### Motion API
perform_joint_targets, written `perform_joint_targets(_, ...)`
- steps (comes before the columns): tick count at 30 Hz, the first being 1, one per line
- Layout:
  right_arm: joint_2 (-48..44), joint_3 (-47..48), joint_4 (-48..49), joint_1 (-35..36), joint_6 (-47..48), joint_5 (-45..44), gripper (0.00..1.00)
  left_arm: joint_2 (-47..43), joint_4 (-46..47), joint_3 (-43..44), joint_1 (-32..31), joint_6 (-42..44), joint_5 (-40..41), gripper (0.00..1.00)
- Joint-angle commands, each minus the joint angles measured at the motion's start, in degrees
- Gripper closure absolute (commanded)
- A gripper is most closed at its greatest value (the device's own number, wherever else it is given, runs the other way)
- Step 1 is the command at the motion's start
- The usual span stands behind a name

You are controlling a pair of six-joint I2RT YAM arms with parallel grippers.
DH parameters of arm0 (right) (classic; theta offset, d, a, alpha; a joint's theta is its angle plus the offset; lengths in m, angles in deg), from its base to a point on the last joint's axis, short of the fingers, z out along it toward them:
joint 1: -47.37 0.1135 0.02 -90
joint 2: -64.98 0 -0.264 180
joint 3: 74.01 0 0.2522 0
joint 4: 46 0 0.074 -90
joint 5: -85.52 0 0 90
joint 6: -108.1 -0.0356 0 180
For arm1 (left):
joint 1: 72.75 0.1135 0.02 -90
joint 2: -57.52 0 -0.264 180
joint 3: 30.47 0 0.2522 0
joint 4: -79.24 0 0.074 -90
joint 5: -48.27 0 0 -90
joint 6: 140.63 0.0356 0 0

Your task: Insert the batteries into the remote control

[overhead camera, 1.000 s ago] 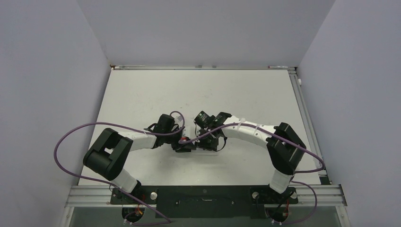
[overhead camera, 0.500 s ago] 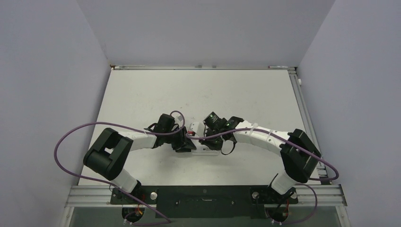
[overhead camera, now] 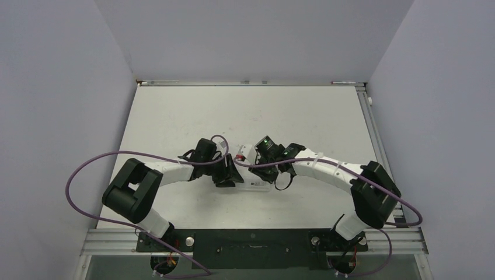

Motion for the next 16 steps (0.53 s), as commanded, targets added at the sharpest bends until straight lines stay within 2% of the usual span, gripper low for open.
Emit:
perform_joint_targets(1, -10.48, 4.86, 1.11, -1.14, -7.34, -10.0, 0.74, -5.03, -7.64, 4.36, -0.13, 2.71, 1.87, 0.49)
perform_joint_targets(4, -14.99, 7.35, 0.35, -1.8, -13.16, -13.27, 0.66, -9.31, -16.59, 9.26, 0.14, 6.33, 4.34, 0.43)
perform_joint_targets(5, -16.74, 7.94, -0.06, -2.0, -14.32, -13.3, 0.64, -10.97, -20.27, 11.51, 0.24, 8.04, 5.73, 0.37)
perform_joint_targets(6, -18.79, 7.99, 0.04, -2.09, -16.15, -14.13, 0.57, -13.23, -23.88, 13.71, 0.25, 9.76, 7.71, 0.29)
perform_joint_targets(7, -20.86, 7.33, 1.76, -2.06, -19.18, -16.5, 0.45, -14.8, -27.44, 16.07, 0.25, 11.62, 9.79, 0.19)
perform_joint_targets(8, -23.27, 6.42, 2.93, -2.07, -22.61, -19.6, 0.23, -16.92, -30.63, 18.19, 0.29, 13.81, 12.32, 0.08)
perform_joint_targets(9, -25.31, 5.55, 3.5, -2.04, -25.82, -22.94, 0.17, -19.84, -33.9, 20.58, 0.29, 15.25, 14.73, 0.02)
perform_joint_targets(14, -35.27, 2.64, 1.55, -2.04, -32.23, -31.17, 0.16, -30.56, -45.08, 29.27, 0.34, 20.22, 24.66, 0.04)
perform_joint_targets(16, -39.09, 0.9, 1.07, -1.74, -37.02, -38.37, 0.15, -34.79, -47.23, 30.14, 0.34, 21.29, 27.5, 0.04)
